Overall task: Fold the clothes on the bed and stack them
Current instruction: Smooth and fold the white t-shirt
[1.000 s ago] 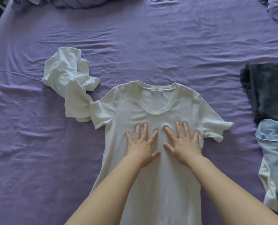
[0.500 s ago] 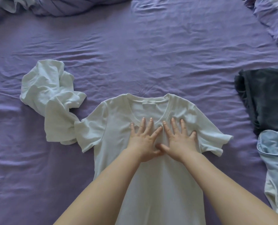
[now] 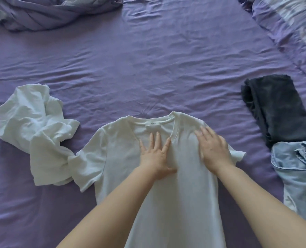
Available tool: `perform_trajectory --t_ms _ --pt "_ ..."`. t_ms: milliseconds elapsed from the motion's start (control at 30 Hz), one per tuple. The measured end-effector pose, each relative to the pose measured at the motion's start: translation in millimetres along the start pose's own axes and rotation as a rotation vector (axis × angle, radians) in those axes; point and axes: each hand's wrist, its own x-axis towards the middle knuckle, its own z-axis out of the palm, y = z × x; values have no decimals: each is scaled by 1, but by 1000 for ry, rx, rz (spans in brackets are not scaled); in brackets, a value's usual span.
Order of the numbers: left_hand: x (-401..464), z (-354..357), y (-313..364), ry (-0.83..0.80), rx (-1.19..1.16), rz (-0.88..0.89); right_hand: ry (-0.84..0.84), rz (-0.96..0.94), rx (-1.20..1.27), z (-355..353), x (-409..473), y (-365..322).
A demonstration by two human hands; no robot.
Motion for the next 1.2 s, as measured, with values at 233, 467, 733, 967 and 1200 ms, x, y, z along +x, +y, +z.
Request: perform_trajectory --t_ms 233,467,733,967,1200 --pt "-8 3 80 35 -78 329 -142 328 -106 -18 -7 40" --pt "-13 12 77 31 -75 255 -45 321 -3 -42 -15 34" --pt "-28 0 43 36 -213 137 -171 570 1155 -58 -1 -12" --pt "-37 8 15 62 -197 75 -32 283 580 -28 -8 -8" --pt "-44 15 0 42 -154 40 -142 39 47 11 -36 -33"
